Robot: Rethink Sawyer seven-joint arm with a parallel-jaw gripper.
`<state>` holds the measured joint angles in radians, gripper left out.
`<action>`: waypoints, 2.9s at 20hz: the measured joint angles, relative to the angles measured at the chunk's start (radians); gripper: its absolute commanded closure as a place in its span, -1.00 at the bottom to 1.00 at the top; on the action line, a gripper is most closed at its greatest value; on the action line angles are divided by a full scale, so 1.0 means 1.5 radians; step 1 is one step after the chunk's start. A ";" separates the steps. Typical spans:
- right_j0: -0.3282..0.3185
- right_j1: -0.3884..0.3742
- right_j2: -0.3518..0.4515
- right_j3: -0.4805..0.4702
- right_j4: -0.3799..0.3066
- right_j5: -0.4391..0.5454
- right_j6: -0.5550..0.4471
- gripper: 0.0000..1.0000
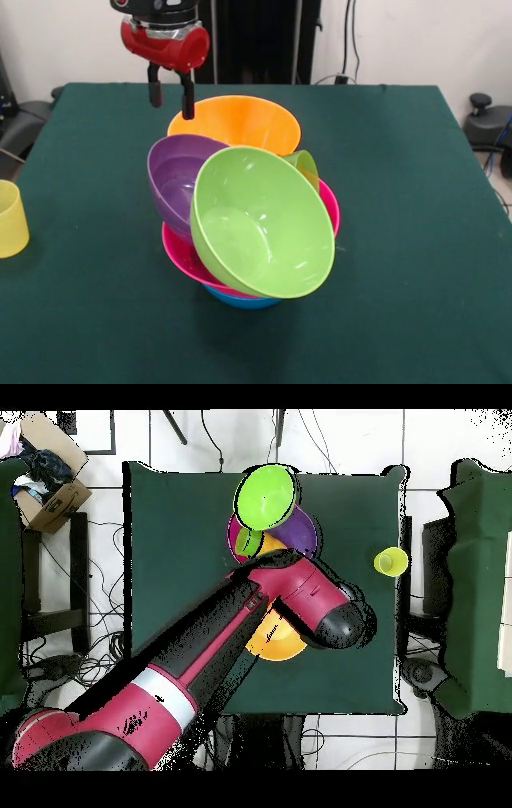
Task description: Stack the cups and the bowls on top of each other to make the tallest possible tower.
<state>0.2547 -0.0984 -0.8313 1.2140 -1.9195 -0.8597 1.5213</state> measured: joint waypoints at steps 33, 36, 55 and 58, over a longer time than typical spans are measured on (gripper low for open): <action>-0.029 -0.052 0.084 0.019 -0.094 0.000 -0.187 -1.00; -0.048 -0.062 0.109 0.023 -0.100 0.000 -0.219 -1.00; -0.119 -0.095 0.199 0.040 -0.125 0.000 -0.360 -1.00; -0.127 -0.097 0.211 0.040 -0.125 0.001 -0.371 -1.00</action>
<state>0.0641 -0.2442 -0.5154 1.2744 -2.1071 -0.8588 0.9642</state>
